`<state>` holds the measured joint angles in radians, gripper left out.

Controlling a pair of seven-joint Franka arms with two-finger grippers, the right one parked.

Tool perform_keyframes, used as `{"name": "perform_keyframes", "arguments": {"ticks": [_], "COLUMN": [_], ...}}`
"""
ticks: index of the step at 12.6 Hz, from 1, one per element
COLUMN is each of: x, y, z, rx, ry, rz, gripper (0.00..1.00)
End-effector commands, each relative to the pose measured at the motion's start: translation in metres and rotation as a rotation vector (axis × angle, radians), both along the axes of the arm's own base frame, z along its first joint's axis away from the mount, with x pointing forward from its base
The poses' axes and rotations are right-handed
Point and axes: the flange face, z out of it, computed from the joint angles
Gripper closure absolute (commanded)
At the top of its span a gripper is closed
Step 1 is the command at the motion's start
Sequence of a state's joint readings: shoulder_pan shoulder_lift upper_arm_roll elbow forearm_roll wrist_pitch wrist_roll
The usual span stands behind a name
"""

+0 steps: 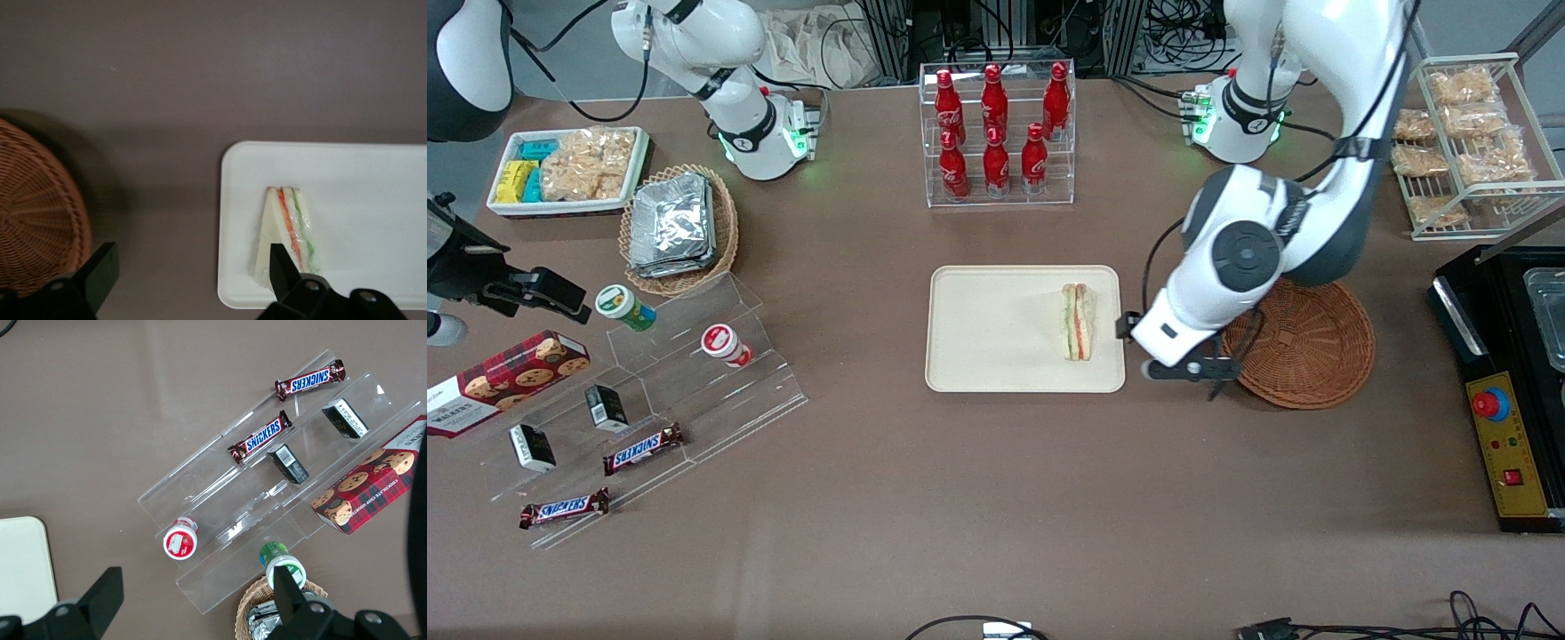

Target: Place sandwich from basket to tray

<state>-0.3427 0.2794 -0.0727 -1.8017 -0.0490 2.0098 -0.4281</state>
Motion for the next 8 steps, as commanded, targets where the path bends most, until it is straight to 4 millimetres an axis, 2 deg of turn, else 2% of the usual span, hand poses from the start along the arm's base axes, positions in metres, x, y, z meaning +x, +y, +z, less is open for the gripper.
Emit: {"name": "perform_keyframes", "arguments": {"ticks": [1, 3, 4, 5, 7, 8], "x": [0.006, 0.015, 0.018, 0.021, 0.027, 0.027], "y": [0.041, 0.078, 0.090, 0.103, 0.141, 0.152], "z": [0.034, 0.059, 0.069, 0.079, 0.102, 0.116], "rx": [0.010, 0.007, 0.014, 0.018, 0.013, 0.009], "ry": [-0.016, -0.032, -0.024, -0.021, -0.006, -0.006], "rz": [0.086, 0.130, 0.136, 0.109, 0.048, 0.002], "gripper": [0.00, 0.00, 0.00, 0.00, 0.00, 0.00]}}
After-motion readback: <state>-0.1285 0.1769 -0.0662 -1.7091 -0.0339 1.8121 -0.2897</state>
